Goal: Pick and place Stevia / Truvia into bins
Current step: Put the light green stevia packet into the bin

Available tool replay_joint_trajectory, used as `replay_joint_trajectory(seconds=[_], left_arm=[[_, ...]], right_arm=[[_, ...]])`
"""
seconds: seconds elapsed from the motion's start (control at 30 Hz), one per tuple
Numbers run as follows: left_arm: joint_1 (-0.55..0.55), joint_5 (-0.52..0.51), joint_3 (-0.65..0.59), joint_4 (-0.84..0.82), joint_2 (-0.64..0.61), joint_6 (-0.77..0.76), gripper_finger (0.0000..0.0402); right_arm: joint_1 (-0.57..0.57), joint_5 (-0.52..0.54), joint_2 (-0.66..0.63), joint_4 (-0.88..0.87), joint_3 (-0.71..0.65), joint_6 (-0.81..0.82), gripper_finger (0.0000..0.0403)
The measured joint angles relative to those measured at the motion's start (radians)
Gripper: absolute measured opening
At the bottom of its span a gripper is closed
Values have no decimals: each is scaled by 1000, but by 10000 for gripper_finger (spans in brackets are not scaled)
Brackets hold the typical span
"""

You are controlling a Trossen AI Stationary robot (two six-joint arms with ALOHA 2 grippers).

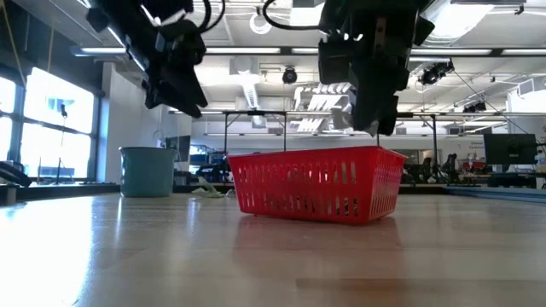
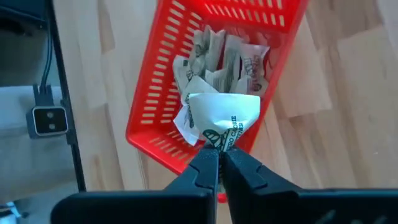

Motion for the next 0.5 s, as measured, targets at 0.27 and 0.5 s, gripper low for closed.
replay_joint_trajectory(seconds=[0.27, 0.5], left_arm=[[250, 230, 0, 112, 79, 96, 193], [301, 202, 2, 101, 169, 184, 193]], right_arm=[[61, -3, 50, 157, 0, 32, 81], [61, 72, 49, 143, 0, 82, 194]])
